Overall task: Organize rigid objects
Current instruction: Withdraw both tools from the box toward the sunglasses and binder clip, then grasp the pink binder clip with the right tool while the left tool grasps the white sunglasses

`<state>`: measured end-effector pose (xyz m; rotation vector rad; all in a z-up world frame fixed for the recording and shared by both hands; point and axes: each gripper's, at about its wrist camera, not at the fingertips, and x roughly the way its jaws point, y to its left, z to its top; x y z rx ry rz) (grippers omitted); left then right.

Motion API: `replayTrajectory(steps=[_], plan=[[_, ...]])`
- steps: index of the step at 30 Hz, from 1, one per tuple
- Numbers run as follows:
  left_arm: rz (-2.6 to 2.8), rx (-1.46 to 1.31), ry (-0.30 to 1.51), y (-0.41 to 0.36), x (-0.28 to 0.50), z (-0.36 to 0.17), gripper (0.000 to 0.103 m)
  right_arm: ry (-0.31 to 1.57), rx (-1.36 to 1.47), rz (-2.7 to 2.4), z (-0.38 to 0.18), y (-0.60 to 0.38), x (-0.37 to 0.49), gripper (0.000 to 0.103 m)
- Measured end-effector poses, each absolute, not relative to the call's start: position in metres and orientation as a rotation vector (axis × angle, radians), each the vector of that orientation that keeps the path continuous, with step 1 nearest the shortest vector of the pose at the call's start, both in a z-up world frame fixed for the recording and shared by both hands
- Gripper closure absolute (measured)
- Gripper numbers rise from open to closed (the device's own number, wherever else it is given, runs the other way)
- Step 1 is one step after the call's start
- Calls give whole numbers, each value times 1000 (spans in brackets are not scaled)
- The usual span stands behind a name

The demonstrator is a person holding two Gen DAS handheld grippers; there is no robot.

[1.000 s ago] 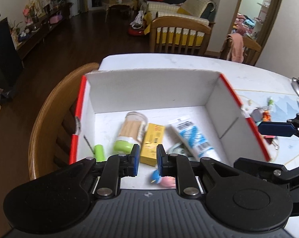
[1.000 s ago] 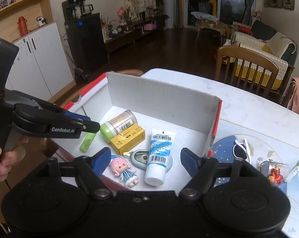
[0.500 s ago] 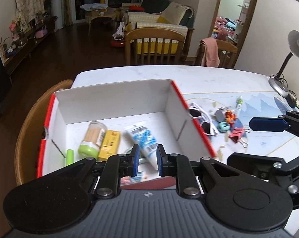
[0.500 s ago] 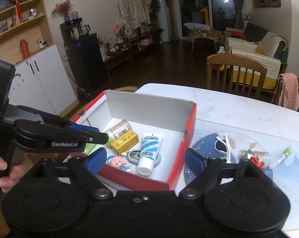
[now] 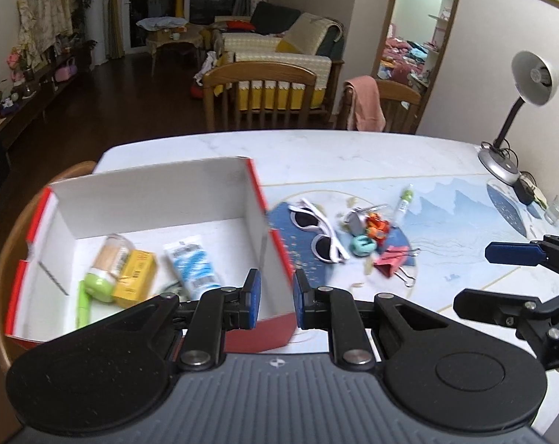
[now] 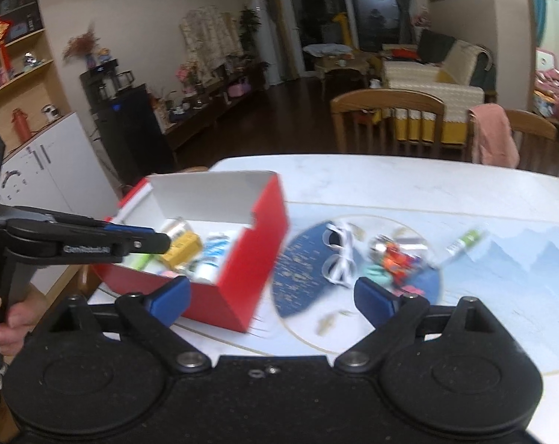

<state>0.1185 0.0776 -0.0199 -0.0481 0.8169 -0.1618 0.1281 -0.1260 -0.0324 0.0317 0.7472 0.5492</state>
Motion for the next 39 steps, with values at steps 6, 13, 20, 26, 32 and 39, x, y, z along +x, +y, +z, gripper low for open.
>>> replayTrajectory(steps=[6,13,20,26,32,39], plan=[[-183,-32,835,40,127,-32,43,762,44,501,-42,-169,132,8],[-175,-26,839,4,145,-44,29,787,33,485,-57,-202,141,8],[-129,-32,864,-21,180,-65,23,806,-19,496,-74,-217,157,9],[-71,-49,875,-32,213,-80,22,836,-36,530,-92,-220,178,10],[-3,-37,899,-40,242,-96,20,858,-51,566,-110,-212,200,15],[48,-17,915,-46,267,-117,15,867,-104,585,-130,-201,220,21]])
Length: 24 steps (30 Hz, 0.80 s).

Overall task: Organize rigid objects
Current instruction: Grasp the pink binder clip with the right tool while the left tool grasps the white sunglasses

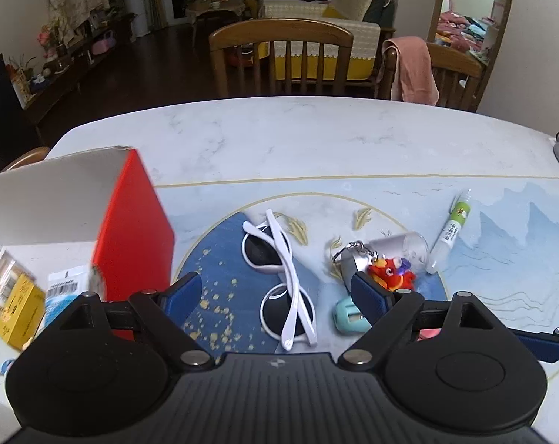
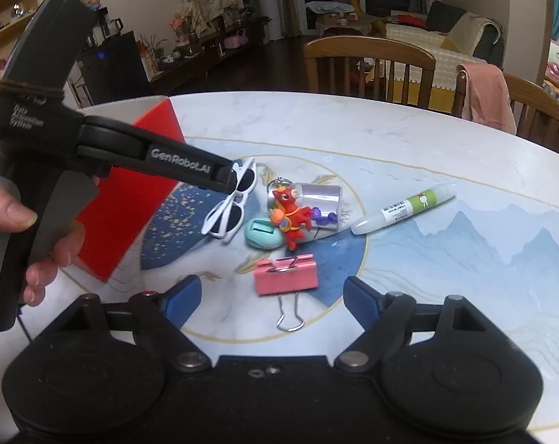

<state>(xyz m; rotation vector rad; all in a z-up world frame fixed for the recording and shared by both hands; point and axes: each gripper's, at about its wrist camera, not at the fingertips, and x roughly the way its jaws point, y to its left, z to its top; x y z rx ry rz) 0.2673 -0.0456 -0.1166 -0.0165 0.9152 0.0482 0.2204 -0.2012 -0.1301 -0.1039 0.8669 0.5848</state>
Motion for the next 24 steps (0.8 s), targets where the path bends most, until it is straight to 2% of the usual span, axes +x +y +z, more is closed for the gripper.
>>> replayTrajectory(steps=[11,14,20,22,24], plan=[[81,-10,960,-44,295,-147,15,885,-152,595,-156,-191,242,22],[87,-10,950,-44,299,-151,15,888,-169,600,-160,-187,245,29],[94,-20,939,-42,302,-157,16,889,-195,605,-168,-179,252,33],[95,-25,933,-41,302,-158,19,884,-207,608,-170,-177,252,35],[92,-44,934,-39,301,-159,29,881,-210,610,-171,-176,253,41]])
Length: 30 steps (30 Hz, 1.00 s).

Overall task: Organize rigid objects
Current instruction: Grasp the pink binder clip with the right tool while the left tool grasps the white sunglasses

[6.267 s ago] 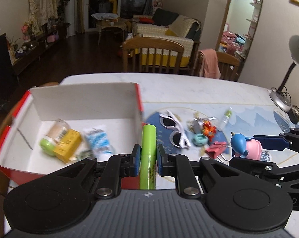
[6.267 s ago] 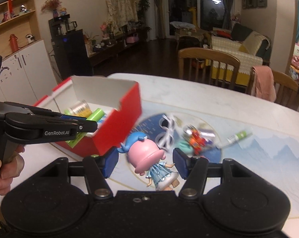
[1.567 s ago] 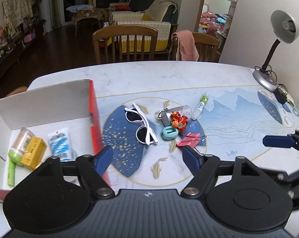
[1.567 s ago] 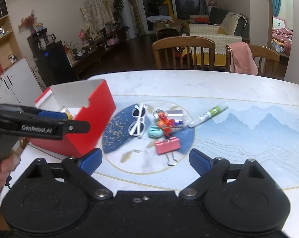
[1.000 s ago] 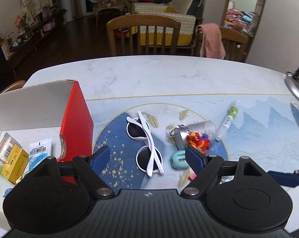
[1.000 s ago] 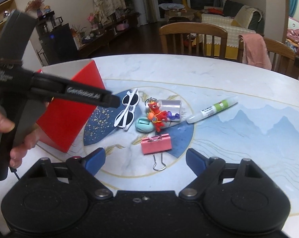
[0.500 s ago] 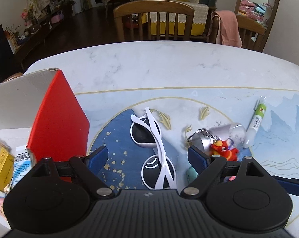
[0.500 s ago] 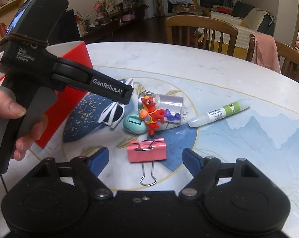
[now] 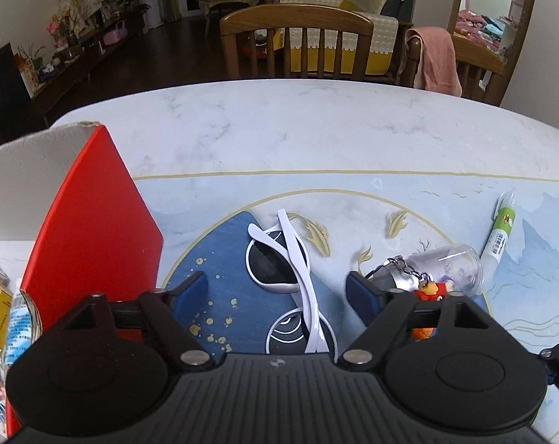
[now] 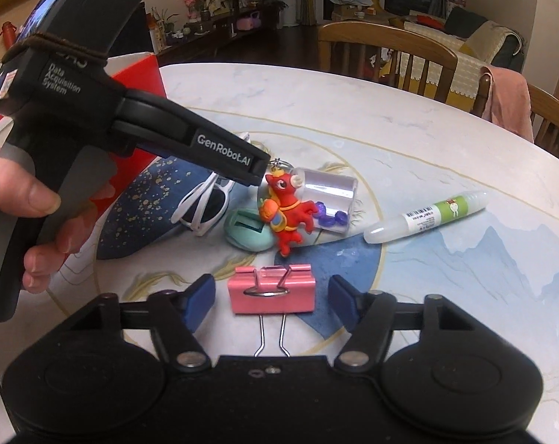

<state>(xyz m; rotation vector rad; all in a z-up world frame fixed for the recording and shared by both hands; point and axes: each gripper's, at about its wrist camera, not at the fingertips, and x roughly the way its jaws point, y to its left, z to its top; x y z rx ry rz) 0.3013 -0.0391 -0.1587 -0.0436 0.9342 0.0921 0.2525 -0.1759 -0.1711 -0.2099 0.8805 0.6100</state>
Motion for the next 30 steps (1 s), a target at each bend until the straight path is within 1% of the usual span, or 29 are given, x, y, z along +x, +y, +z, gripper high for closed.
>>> replayTrajectory(steps=[1,2,3,5,7,8,9,11,13,14,15,18,21,30], plan=[[89,-51,937,-38,302,-159,33,879,-213,611,-171,-175,253,42],[87,-55,940,-37,302,-159,41,877,-218,611,-172,-174,253,42],[85,-57,941,-37,302,-159,44,875,-225,614,-172,-173,254,43],[85,-57,938,-36,301,-160,45,872,-240,617,-173,-172,254,45],[83,-56,937,-36,301,-161,52,876,-243,617,-175,-172,254,46],[75,-56,942,-36,301,-162,59,877,-242,617,-175,-172,255,50],[67,-54,948,-36,301,-163,63,878,-244,617,-175,-172,255,53],[55,-45,950,-38,301,-164,66,880,-249,614,-176,-172,254,55],[44,-30,947,-41,300,-164,72,882,-249,614,-177,-172,254,54],[38,-24,946,-43,299,-163,77,881,-248,612,-177,-173,254,54],[31,-18,943,-45,298,-162,84,882,-248,608,-177,-173,254,54],[15,6,923,-48,294,-159,93,889,-239,597,-176,-174,254,55],[-7,12,910,-50,290,-155,97,902,-218,586,-174,-178,253,55],[-52,-2,902,-46,275,-146,98,916,-163,566,-164,-185,244,55]])
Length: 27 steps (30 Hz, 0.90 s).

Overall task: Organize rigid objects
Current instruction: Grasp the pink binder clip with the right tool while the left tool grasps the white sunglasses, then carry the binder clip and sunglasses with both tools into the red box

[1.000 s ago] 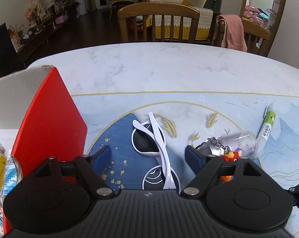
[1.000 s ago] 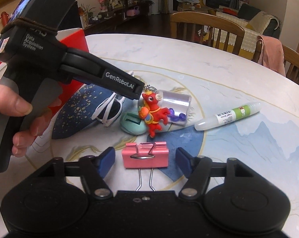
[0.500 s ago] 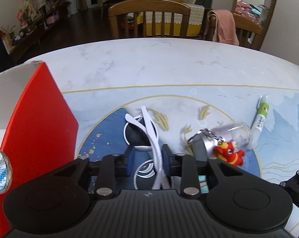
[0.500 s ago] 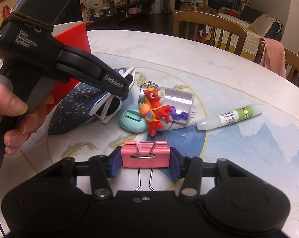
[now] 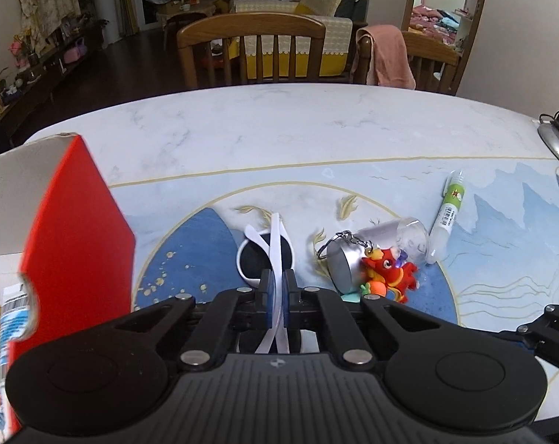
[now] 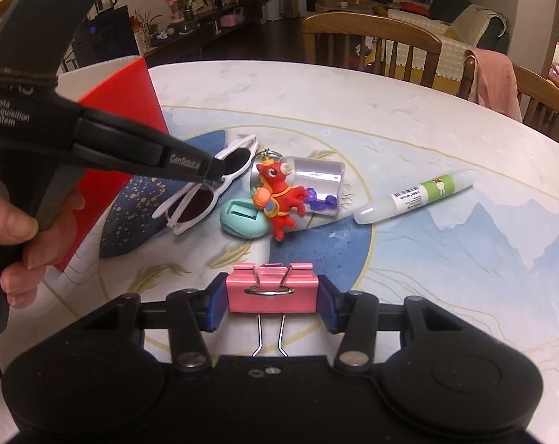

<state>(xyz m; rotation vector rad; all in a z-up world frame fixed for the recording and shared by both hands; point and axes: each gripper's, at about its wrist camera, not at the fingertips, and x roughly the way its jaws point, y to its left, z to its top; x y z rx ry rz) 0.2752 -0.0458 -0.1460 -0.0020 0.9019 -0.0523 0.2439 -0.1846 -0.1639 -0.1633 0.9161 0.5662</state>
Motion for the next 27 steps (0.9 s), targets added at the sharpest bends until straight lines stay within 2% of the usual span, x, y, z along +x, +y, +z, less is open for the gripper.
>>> replayTrajectory(steps=[14,22,25,27], plan=[[-86,-31,909,-39,258,-136,98,896,-120,572,-142,-201,220,55],[-94,-6,955,-40,265,-147,93,895,-88,568,-141,-208,213,55],[-103,9,941,-41,266,-149,87,896,-78,566,-141,-211,211,55],[-96,24,958,-42,269,-152,70,899,-75,561,-142,-213,210,55]])
